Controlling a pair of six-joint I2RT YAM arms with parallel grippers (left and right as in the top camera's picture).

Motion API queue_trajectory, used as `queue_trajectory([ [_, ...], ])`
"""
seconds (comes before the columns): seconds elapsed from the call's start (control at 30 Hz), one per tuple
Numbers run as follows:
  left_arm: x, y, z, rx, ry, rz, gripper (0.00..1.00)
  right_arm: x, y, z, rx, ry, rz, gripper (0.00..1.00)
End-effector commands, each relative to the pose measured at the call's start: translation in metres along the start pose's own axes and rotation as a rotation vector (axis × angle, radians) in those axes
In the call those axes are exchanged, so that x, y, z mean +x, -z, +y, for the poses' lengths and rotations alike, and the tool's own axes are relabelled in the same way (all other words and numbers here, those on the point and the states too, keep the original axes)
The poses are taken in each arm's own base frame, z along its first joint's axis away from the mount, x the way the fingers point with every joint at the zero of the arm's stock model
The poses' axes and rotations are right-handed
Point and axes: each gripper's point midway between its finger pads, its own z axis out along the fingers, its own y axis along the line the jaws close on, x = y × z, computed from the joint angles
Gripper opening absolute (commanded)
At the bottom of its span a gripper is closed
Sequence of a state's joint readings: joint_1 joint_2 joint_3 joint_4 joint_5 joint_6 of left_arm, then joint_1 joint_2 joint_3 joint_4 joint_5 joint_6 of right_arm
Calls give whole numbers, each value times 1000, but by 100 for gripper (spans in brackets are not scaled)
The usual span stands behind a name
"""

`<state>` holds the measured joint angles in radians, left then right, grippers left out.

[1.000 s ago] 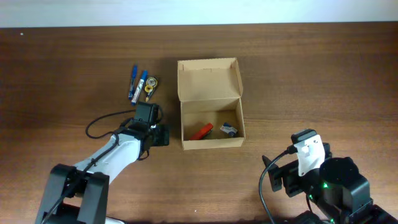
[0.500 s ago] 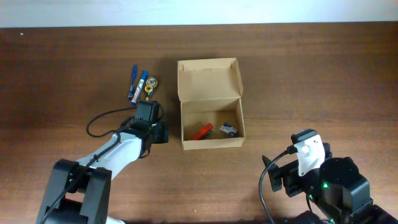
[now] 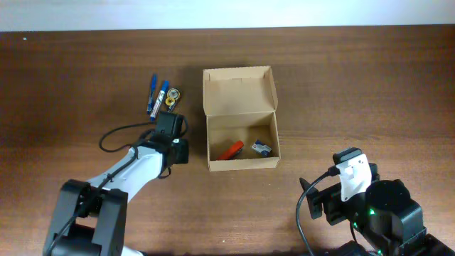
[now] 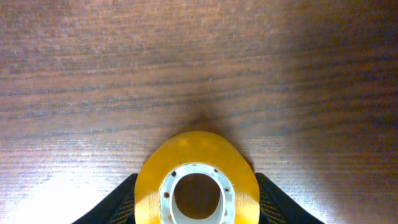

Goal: Pack container
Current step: 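Carry the tape roll into the box and open the left gripper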

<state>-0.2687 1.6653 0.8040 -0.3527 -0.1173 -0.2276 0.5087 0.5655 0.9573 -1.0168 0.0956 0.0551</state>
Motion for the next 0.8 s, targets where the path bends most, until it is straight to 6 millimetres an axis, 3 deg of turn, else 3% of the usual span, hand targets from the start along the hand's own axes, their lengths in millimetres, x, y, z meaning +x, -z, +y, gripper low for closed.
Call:
queue_trajectory([
  [0.0,-13,6,-2,-4,-5,3,41,-2,2,1,-2,0,-11,99],
  [0.13,-53,37,-8,14,1,-73,41,-2,2,1,-2,0,-12,99],
  [0.27,-100,88,-21,17,-26,-202,38,-2,2,1,-2,0,-12,99],
  [0.43,-139,148,-74,107,-103,-343,32,-2,2,1,-2,0,-12,99],
  [0.6,-141,176,-139,226,-204,-424,28,-2,2,1,-2,0,-12,99],
  [0.77,-123,162,-196,355,-254,-385,27,-2,2,1,-2,0,-12,99],
])
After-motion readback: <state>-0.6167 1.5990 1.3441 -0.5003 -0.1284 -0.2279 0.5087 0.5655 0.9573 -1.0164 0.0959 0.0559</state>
